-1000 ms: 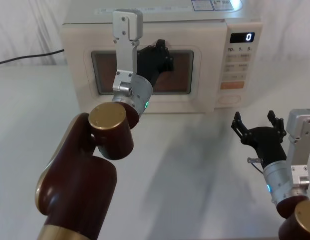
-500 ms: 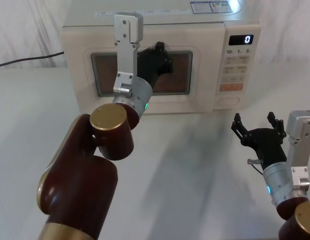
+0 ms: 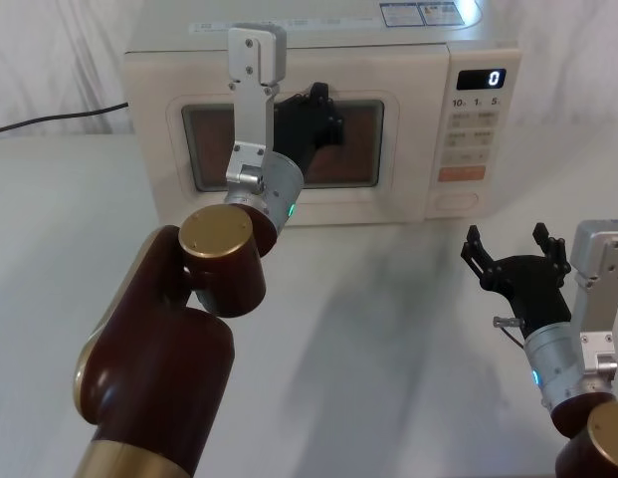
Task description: Press the button to open the microwave door with one hand; close the microwave door with the other hand.
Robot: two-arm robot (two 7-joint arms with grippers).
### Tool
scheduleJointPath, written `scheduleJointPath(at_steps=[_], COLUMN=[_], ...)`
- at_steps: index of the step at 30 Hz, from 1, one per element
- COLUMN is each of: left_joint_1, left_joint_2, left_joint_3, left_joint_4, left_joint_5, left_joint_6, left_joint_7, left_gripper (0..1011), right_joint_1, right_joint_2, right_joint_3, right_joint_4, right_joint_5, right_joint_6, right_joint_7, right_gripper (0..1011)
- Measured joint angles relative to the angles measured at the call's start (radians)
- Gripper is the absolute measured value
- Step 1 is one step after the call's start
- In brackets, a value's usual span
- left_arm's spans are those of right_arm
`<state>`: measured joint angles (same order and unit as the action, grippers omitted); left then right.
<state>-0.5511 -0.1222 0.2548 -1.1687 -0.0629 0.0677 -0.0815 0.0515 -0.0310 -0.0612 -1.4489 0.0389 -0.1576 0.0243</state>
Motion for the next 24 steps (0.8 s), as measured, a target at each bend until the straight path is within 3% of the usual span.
scheduleJointPath(at_steps=[15,24], left_joint_1=[0.000,0.069], left_joint_2=[0.002,0.017], left_joint_3=[-0.001,0.009], left_joint_4=[0.006,-0.085], left_joint_5=[0.003,-0.002], left_joint_6=[0.000,0.016], left_joint_7=[-0.003,-0.019], left_gripper=[0,0], right_joint_1=[0.000,0.000], right_joint_2=[0.000,0.000], right_joint_3=[0.000,0.000], right_joint_4=[0.000,0.000], right_joint_5=[0.000,0.000], right_joint_6=[0.000,0.000], right_joint_7=[0.000,0.000], right_gripper=[1000,1000])
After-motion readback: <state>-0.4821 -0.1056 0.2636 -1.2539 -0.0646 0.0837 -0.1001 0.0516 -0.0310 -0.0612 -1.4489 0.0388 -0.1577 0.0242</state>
